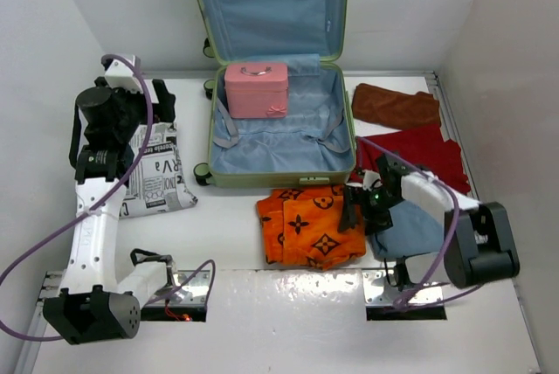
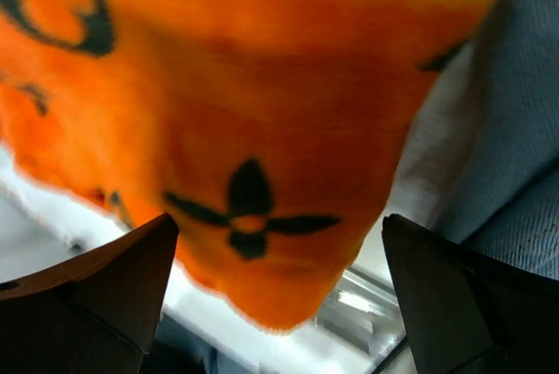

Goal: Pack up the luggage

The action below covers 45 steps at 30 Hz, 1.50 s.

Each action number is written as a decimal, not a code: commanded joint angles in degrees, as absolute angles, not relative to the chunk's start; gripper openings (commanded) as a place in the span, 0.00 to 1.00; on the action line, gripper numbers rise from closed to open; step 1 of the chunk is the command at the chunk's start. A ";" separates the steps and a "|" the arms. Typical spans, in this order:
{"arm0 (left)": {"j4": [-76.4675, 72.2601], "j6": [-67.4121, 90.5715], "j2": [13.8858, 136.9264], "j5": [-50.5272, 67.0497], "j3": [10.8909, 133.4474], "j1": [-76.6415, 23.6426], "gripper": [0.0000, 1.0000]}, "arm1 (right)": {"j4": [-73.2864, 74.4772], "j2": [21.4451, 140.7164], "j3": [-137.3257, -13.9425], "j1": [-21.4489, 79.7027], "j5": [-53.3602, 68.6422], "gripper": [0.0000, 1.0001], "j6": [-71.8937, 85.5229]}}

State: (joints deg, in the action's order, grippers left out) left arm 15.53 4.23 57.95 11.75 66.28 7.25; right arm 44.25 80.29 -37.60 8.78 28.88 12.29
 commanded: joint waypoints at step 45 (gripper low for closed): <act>8.61 3.08 55.55 19.95 57.84 9.84 1.00 | 45.51 68.62 -66.23 30.67 25.40 0.00 -27.13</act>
State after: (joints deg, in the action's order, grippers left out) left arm 10.98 5.21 56.64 17.23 58.46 9.10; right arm 44.53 66.28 -56.12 30.52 24.12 -12.25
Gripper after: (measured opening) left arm 0.995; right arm 0.145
